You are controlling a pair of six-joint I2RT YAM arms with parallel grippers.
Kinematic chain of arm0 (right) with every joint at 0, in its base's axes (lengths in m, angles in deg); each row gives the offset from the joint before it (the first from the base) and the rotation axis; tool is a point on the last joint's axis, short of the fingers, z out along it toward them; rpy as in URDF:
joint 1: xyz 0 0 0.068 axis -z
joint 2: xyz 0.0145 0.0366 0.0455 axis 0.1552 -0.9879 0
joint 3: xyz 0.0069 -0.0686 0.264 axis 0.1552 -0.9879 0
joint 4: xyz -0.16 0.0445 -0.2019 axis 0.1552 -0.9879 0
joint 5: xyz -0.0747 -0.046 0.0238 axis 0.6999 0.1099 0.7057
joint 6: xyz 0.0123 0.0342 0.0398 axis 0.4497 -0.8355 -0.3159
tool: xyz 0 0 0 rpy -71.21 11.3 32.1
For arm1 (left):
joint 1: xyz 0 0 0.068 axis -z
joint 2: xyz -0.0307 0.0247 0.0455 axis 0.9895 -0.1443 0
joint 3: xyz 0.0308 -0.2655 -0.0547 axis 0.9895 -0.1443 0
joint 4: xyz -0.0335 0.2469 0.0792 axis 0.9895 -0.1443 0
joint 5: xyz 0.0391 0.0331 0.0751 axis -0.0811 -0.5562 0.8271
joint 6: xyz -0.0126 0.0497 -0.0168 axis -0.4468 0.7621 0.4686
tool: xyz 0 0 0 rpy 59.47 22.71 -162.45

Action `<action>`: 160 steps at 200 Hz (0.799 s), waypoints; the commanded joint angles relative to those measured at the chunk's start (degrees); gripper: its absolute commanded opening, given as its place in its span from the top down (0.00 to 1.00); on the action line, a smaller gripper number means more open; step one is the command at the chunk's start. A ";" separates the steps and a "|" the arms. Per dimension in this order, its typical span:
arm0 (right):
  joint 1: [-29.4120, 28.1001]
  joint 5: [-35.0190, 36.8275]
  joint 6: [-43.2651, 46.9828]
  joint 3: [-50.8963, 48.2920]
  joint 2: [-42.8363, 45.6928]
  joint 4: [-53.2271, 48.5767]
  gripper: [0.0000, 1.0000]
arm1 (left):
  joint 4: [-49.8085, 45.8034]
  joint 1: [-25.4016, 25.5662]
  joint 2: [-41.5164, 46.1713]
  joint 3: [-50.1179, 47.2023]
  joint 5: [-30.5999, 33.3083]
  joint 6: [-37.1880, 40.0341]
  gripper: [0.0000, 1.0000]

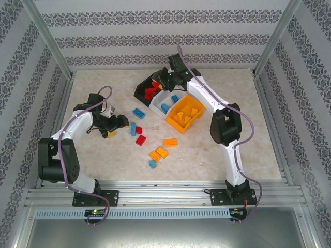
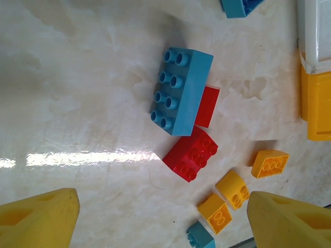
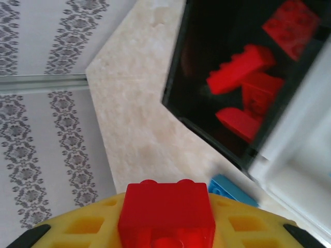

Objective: Sort the legos into containers by color

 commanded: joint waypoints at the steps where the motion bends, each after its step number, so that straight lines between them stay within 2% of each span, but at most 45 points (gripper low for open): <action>1: -0.03 -1.15 -2.25 6.86 -4.05 -2.99 0.61 | 0.64 -0.80 -0.82 0.26 -1.50 1.19 0.15; 39: 0.53 -0.52 -3.39 18.74 -11.98 -5.84 0.57 | 0.57 -0.80 -1.34 0.28 -1.84 1.46 0.14; 70: 1.42 -0.53 -4.70 26.02 -17.18 -6.06 0.42 | 0.31 -0.80 -1.38 0.42 -1.74 1.70 0.13; 88: 1.99 -0.47 -5.24 27.49 -18.22 -5.12 0.37 | 0.15 -0.80 -1.38 0.37 -1.68 2.00 0.12; 160: 2.32 -1.22 -1.33 25.93 -14.60 -7.06 0.36 | -0.89 -0.59 -1.80 1.21 -1.08 2.90 0.09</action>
